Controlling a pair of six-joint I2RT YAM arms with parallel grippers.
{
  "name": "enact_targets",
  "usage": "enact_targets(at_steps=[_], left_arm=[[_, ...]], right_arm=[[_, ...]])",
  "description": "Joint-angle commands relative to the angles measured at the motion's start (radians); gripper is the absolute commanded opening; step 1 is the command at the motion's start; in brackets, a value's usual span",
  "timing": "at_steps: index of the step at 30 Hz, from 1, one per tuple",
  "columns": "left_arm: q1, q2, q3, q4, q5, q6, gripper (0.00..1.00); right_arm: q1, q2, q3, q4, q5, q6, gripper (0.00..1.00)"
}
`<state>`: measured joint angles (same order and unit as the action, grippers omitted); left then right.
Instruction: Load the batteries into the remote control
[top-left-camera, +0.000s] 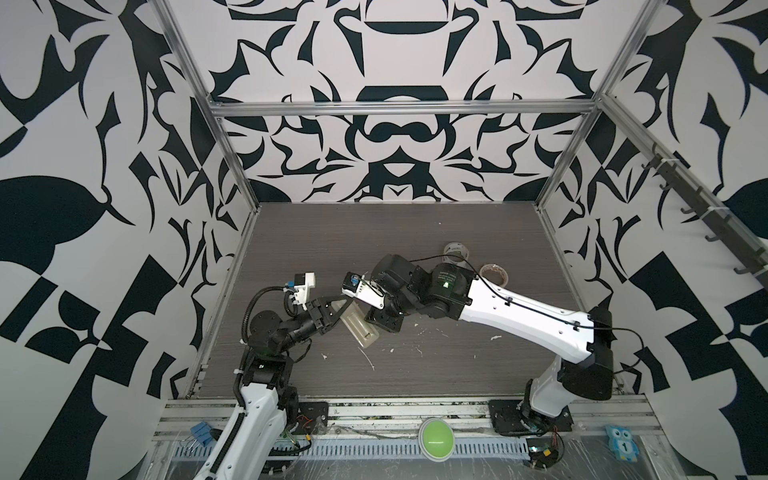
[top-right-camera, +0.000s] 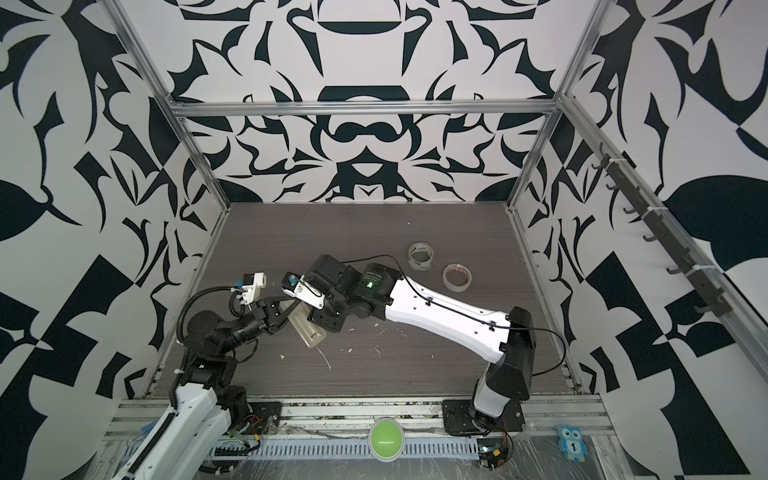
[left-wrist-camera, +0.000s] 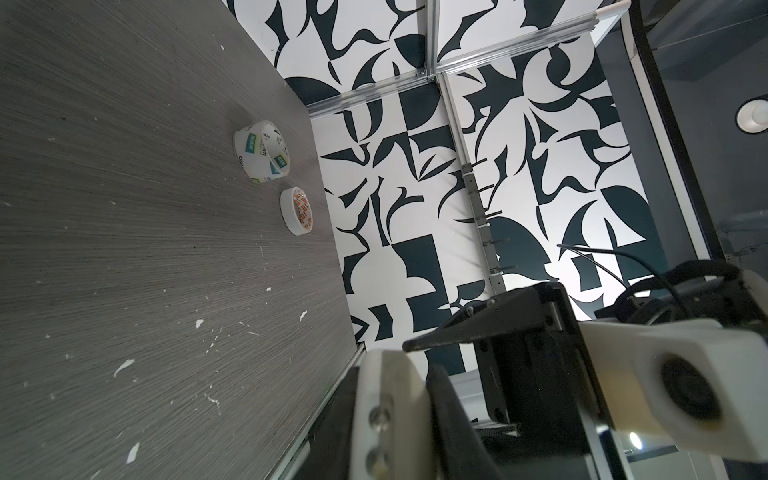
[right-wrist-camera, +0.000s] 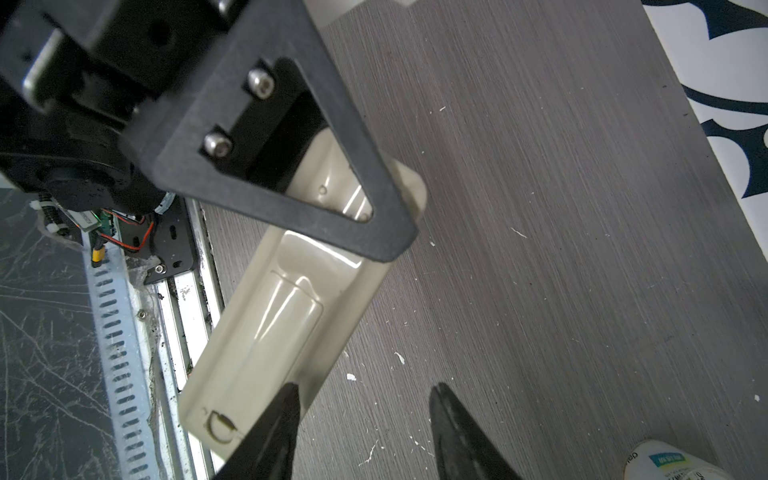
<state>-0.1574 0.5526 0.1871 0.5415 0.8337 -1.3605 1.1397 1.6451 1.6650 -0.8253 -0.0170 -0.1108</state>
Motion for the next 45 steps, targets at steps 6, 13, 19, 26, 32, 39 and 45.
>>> enact_targets(at_steps=[6, 13, 19, 26, 32, 39, 45], left_arm=[[-0.004, -0.01, 0.014, 0.014, -0.016, 0.006, 0.0], [-0.004, -0.004, 0.021, 0.004, -0.041, 0.005, 0.0], [-0.004, -0.016, 0.03, -0.067, -0.073, 0.043, 0.0], [-0.004, -0.015, 0.037, -0.091, -0.095, 0.041, 0.0], [-0.004, -0.06, 0.049, -0.207, -0.158, 0.089, 0.0], [-0.004, -0.069, 0.053, -0.233, -0.211, 0.098, 0.0], [-0.004, -0.068, 0.055, -0.253, -0.224, 0.106, 0.0]], right_arm=[[-0.003, -0.125, -0.053, 0.099, 0.039, 0.117, 0.68], [-0.005, -0.149, -0.102, 0.121, 0.044, 0.171, 0.73], [-0.007, -0.157, -0.137, 0.158, 0.048, 0.208, 0.75], [-0.006, -0.175, -0.183, 0.218, 0.067, 0.234, 0.77], [-0.006, -0.167, -0.208, 0.234, 0.063, 0.229, 0.82], [-0.006, -0.149, -0.232, 0.274, 0.02, 0.239, 0.87], [-0.006, -0.148, -0.254, 0.293, 0.009, 0.244, 0.87]])
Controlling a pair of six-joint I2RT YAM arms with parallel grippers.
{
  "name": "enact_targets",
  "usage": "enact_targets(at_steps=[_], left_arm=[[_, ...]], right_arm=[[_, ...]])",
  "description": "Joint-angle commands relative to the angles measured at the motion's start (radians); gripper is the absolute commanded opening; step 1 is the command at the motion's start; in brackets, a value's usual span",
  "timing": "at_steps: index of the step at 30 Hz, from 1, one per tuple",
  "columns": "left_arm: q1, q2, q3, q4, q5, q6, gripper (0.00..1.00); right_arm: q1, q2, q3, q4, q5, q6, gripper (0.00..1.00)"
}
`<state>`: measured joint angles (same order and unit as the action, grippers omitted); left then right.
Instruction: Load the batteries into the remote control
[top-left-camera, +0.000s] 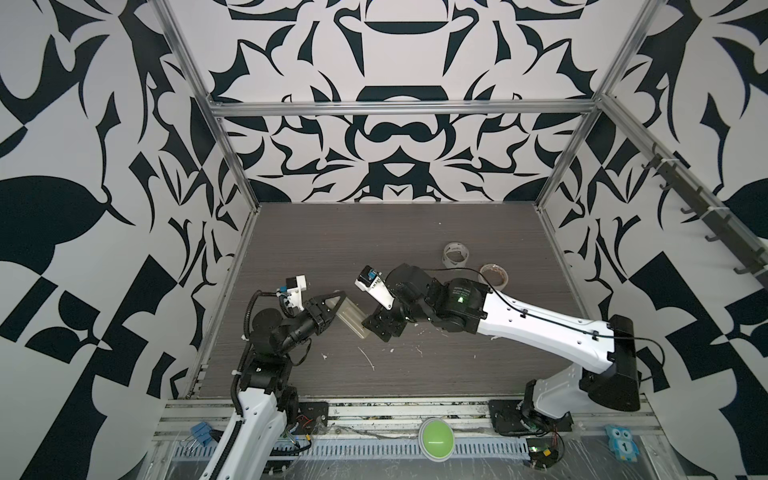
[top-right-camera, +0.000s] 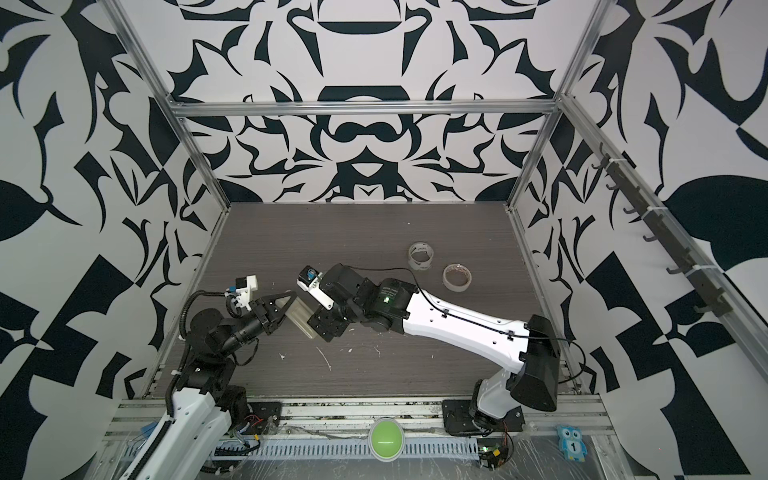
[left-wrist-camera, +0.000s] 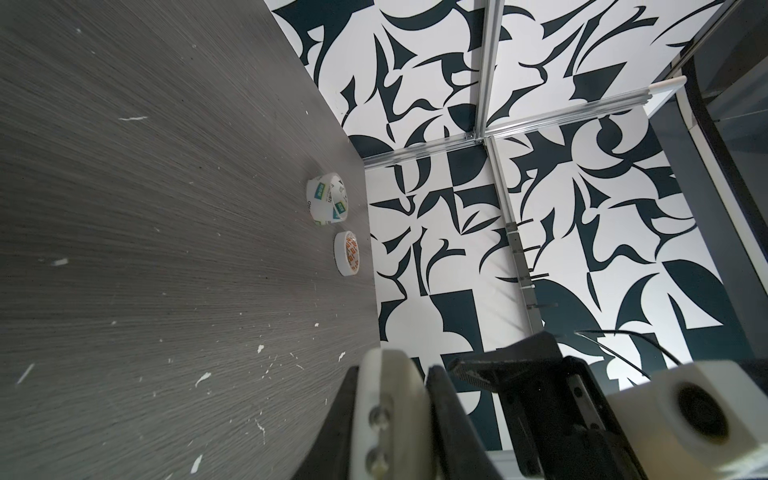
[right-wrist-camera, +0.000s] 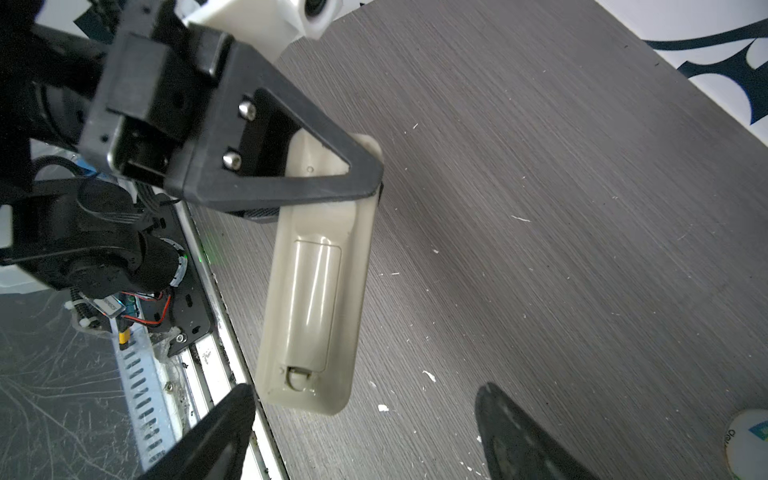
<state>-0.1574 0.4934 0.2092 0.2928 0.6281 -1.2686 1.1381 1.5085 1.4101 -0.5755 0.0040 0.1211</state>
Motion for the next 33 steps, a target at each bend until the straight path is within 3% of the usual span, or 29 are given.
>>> enact_targets(at_steps=[1, 22, 33], left_arm=[[-0.004, -0.009, 0.03, -0.008, -0.022, 0.016, 0.0], [-0.004, 0.0, 0.025, 0.031, -0.065, -0.002, 0.0], [-0.004, 0.02, 0.027, 0.041, -0.064, 0.002, 0.0]], right_arm=[[-0.005, -0.007, 0.003, 0.041, -0.014, 0.011, 0.87], [-0.005, 0.155, 0.02, 0.106, -0.076, 0.079, 0.88], [-0.006, 0.165, 0.018, 0.122, -0.091, 0.089, 0.63]])
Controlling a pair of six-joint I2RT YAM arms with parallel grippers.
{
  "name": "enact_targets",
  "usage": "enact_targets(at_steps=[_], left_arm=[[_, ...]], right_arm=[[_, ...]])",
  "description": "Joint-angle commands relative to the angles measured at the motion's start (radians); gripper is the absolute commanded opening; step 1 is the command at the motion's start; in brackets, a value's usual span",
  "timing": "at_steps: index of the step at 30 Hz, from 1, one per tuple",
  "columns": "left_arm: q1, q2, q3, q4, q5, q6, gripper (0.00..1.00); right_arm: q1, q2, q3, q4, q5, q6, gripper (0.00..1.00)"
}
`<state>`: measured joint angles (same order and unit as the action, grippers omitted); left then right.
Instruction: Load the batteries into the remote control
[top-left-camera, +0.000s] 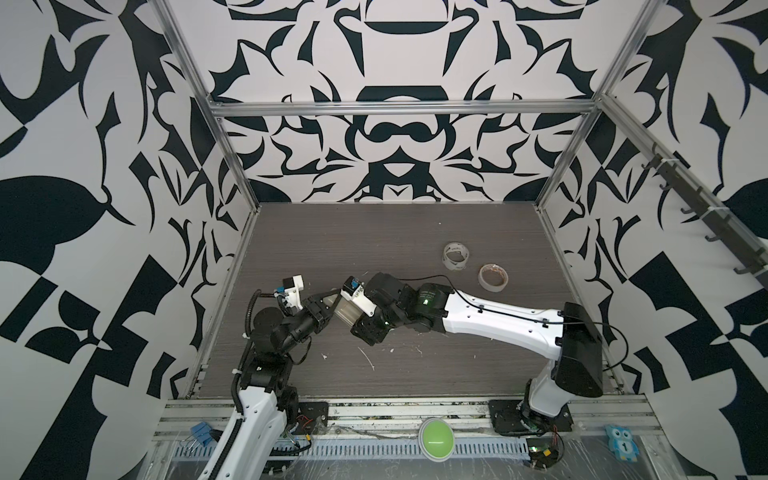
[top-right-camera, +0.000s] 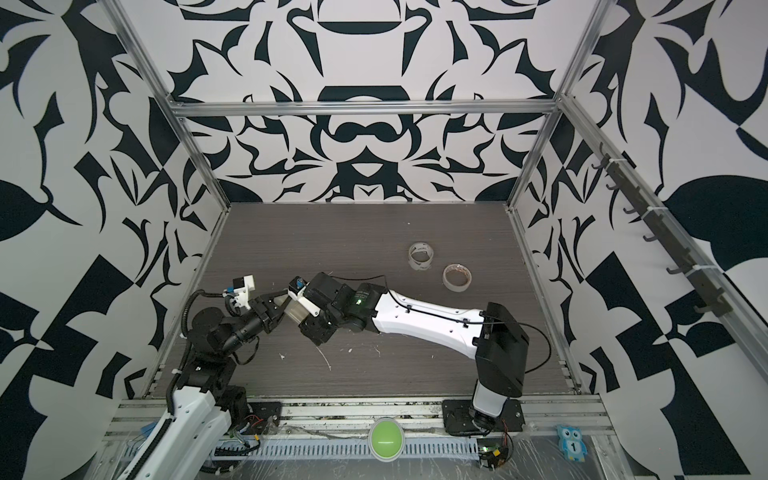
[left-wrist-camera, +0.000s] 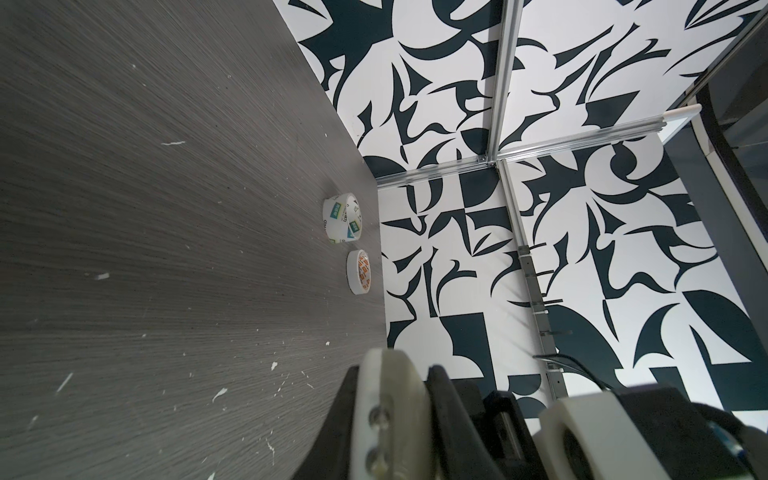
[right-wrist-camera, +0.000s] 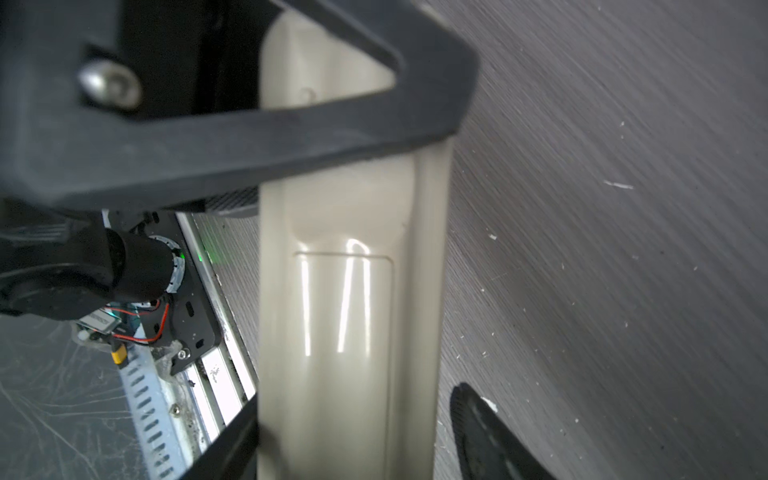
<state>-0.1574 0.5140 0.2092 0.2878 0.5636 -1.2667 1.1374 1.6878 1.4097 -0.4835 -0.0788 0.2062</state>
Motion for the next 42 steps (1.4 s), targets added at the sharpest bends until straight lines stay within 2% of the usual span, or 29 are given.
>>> enact_targets(at_steps=[1, 10, 19, 22, 25, 28, 33, 42], left_arm=[[-0.004, 0.001, 0.027, 0.048, 0.001, -0.002, 0.0], [-0.004, 0.003, 0.03, 0.047, 0.003, -0.005, 0.0], [-0.004, 0.018, 0.033, 0.048, 0.013, -0.005, 0.0], [-0.004, 0.021, 0.036, 0.046, 0.019, 0.001, 0.14], [-0.004, 0.029, 0.043, 0.041, 0.032, 0.014, 0.4], [-0.004, 0.028, 0.052, 0.033, 0.043, 0.032, 0.57], [-0.004, 0.042, 0.066, 0.078, 0.097, 0.044, 0.62], [-0.007, 0.095, 0.108, 0.286, 0.239, 0.02, 0.67]], right_arm=[[-0.006, -0.013, 0.018, 0.031, -0.009, 0.004, 0.61], [-0.006, -0.014, 0.017, 0.034, -0.017, 0.019, 0.23], [-0.007, -0.031, -0.002, 0.046, -0.024, 0.021, 0.06], [-0.01, -0.033, -0.006, 0.047, -0.022, 0.018, 0.02], [-0.026, -0.048, -0.038, 0.076, -0.026, 0.026, 0.0], [-0.065, -0.082, -0.086, 0.126, -0.069, 0.054, 0.0], [-0.116, -0.128, -0.127, 0.169, -0.16, 0.077, 0.0], [-0.202, -0.245, -0.243, 0.398, -0.422, 0.177, 0.0]])
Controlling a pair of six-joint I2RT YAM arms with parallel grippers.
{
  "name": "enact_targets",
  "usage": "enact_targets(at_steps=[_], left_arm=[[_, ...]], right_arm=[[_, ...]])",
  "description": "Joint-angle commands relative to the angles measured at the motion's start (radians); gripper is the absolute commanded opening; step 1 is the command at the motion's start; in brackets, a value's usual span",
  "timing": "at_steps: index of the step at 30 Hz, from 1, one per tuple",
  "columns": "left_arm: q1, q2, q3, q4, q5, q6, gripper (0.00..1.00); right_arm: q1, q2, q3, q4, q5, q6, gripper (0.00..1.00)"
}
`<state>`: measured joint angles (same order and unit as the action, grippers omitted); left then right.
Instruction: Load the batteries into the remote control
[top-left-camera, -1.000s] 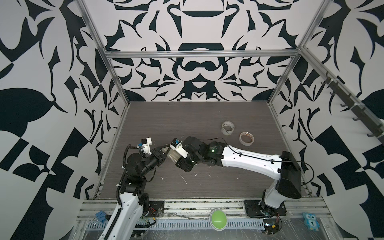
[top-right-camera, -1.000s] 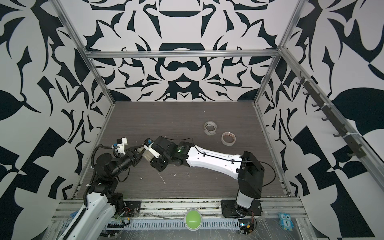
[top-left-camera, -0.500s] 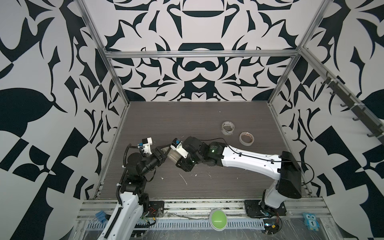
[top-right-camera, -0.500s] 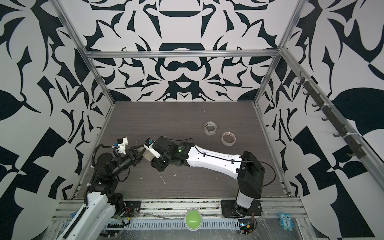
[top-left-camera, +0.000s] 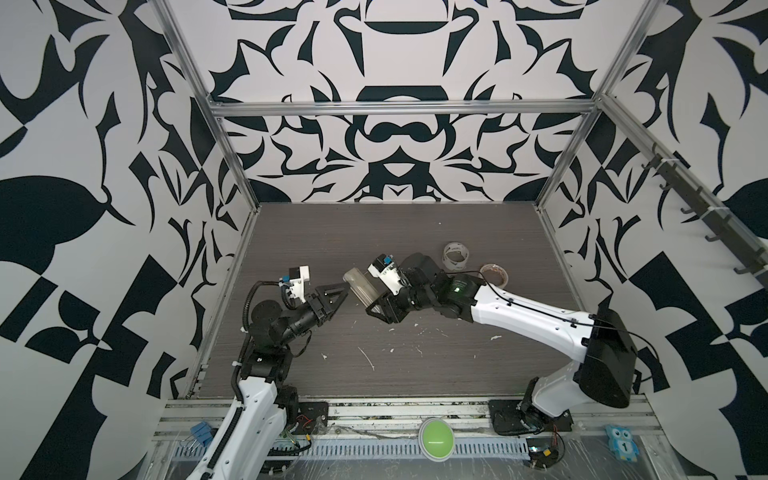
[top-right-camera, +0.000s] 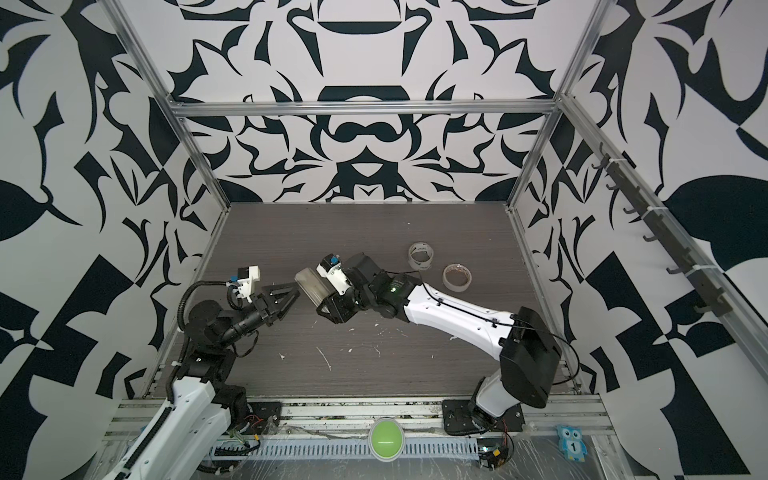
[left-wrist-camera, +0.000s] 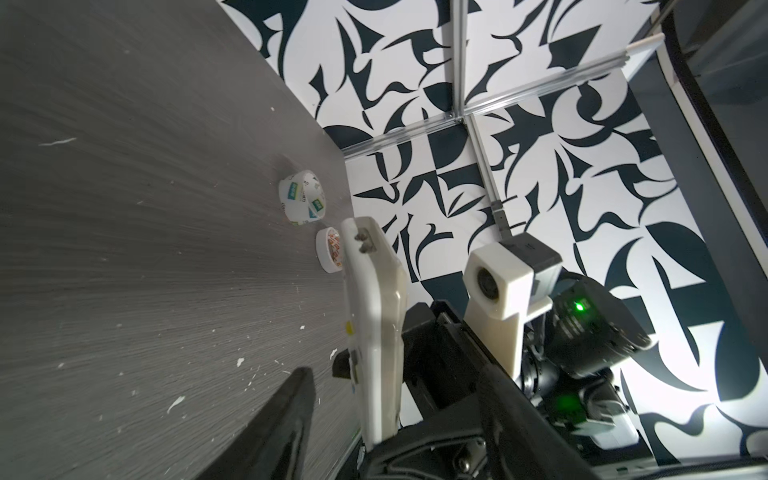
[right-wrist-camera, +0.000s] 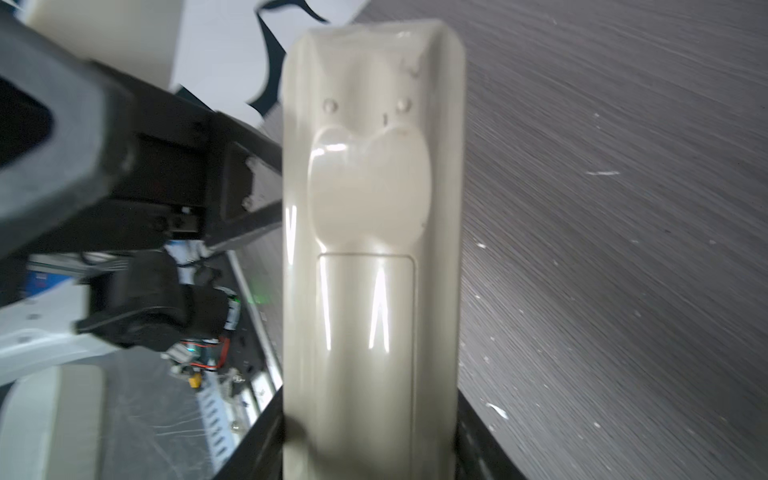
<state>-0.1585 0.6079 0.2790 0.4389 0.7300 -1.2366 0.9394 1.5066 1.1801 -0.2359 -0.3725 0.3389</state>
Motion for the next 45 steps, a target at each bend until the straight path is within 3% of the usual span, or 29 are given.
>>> enact_targets(at_steps=[1, 4, 13, 20, 27, 37, 45], left_arm=[[-0.008, 0.002, 0.043, 0.159, 0.078, -0.017, 0.67], [-0.029, 0.005, 0.067, 0.206, 0.094, -0.016, 0.68], [-0.121, 0.061, 0.086, 0.418, 0.104, -0.061, 0.89], [-0.192, 0.118, 0.118, 0.496, 0.1, -0.046, 0.89], [-0.206, 0.166, 0.137, 0.544, 0.101, -0.043, 0.74], [-0.207, 0.196, 0.15, 0.56, 0.074, -0.025, 0.71], [-0.208, 0.208, 0.167, 0.553, 0.069, -0.01, 0.45]], right_arm=[[-0.01, -0.081, -0.03, 0.188, -0.157, 0.059, 0.0], [-0.027, -0.123, -0.073, 0.283, -0.221, 0.111, 0.0], [-0.074, -0.185, -0.159, 0.542, -0.364, 0.289, 0.0], [-0.092, -0.173, -0.194, 0.715, -0.426, 0.415, 0.0], [-0.092, -0.149, -0.197, 0.749, -0.455, 0.445, 0.0], [-0.091, -0.125, -0.198, 0.799, -0.491, 0.482, 0.0], [-0.091, -0.118, -0.195, 0.789, -0.519, 0.485, 0.0]])
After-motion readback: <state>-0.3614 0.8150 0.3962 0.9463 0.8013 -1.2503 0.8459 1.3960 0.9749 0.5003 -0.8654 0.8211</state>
